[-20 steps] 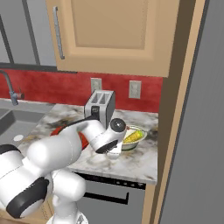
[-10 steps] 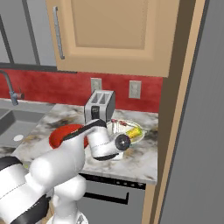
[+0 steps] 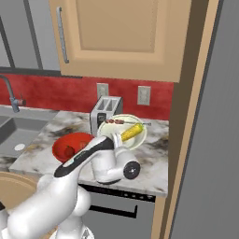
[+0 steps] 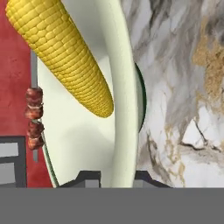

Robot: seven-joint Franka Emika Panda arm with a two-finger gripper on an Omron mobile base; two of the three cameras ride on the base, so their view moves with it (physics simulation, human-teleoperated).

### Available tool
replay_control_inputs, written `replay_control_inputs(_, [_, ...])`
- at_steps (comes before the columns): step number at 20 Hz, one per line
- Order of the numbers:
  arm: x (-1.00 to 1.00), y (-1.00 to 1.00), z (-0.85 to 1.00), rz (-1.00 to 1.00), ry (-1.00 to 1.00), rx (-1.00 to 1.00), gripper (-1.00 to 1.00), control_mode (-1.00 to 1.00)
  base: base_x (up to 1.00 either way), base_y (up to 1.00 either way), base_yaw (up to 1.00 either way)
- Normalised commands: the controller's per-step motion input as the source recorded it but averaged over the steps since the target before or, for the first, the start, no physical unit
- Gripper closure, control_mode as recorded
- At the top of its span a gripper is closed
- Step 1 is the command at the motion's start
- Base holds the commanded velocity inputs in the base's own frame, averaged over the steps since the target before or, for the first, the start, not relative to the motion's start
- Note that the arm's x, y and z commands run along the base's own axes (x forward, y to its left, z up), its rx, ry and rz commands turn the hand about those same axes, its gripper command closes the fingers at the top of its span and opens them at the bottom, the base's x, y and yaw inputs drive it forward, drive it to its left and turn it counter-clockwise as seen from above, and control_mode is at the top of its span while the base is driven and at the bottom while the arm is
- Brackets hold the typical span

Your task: Place the bowl containing the corn and kebab skewer in the microwave. Close the microwave door and press the start button to microwave the meal.

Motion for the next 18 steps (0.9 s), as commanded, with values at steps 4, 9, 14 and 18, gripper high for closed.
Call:
replay_control_inputs(4, [-0.57,0.40,0.74,0.11,-0.13,-0.30,1.00,-1.00,0.00,0.00,0.00])
replay_control_inputs(9, [-0.57,0.30,0.67,0.08,-0.07,-0.18,1.00,-1.00,0.00,0.00,0.00])
replay_control_inputs(14, [-0.34,0.20,0.68,0.03,0.00,-0.02,1.00,-1.00,0.00,0.00,0.00])
replay_control_inputs(18, [-0.26,0.06,0.74,0.01,0.09,0.00,1.00,-1.00,0.00,0.00,0.00])
